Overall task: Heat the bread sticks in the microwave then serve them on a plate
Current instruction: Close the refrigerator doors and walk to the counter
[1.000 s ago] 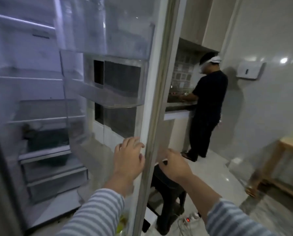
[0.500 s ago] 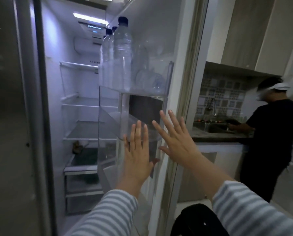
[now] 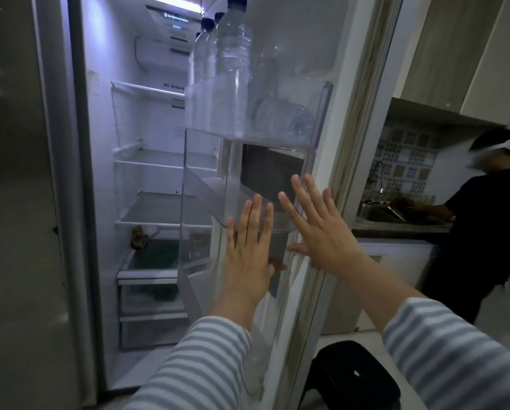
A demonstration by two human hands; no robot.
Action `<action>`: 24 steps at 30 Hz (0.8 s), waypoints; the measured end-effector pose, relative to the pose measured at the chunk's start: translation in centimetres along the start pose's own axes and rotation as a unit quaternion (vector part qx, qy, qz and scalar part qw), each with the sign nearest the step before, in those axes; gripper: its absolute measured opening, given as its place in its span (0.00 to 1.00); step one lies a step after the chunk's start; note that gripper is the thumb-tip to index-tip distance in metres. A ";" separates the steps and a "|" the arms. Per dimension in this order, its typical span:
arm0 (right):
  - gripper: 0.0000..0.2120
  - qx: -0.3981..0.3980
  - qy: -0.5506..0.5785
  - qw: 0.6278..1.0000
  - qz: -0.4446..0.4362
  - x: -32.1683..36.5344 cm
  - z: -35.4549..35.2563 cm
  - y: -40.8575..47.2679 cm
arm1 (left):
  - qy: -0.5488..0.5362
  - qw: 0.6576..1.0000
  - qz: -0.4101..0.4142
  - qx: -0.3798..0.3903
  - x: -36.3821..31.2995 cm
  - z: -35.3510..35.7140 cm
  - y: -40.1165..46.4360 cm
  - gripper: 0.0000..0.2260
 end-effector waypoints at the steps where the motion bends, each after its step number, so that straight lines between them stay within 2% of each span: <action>1: 0.56 0.002 -0.006 1.000 0.001 0.3 -0.2 0.2 | 0.001 1.000 0.002 0.000 0.4 -0.1 0.0 0.58; 10: 0.55 0.030 -0.041 0.998 0.021 5.7 -2.9 3.1 | -0.008 0.999 0.040 0.014 7.0 -2.5 -0.7 0.56; 18: 0.51 0.078 -0.036 0.995 0.042 13.7 -6.4 8.4 | -0.009 0.998 0.053 0.021 15.7 -5.7 -0.9 0.57; 21: 0.46 0.083 -0.022 0.995 0.044 16.8 -8.3 10.8 | 0.035 0.999 0.030 0.029 18.9 -7.0 -0.5 0.58; 24: 0.34 0.052 0.009 0.998 0.018 19.0 -9.8 12.3 | 0.088 0.995 -0.001 0.043 21.4 -8.3 -0.5 0.57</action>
Point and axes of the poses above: each hand's wrist, its own y-axis towards the middle knuckle, its own z-axis out of the palm, x = y × z, the point moved 2 cm from there along y, towards the middle knuckle, and after that the axes turned 5 degrees about -y, right-handed, at the moved point
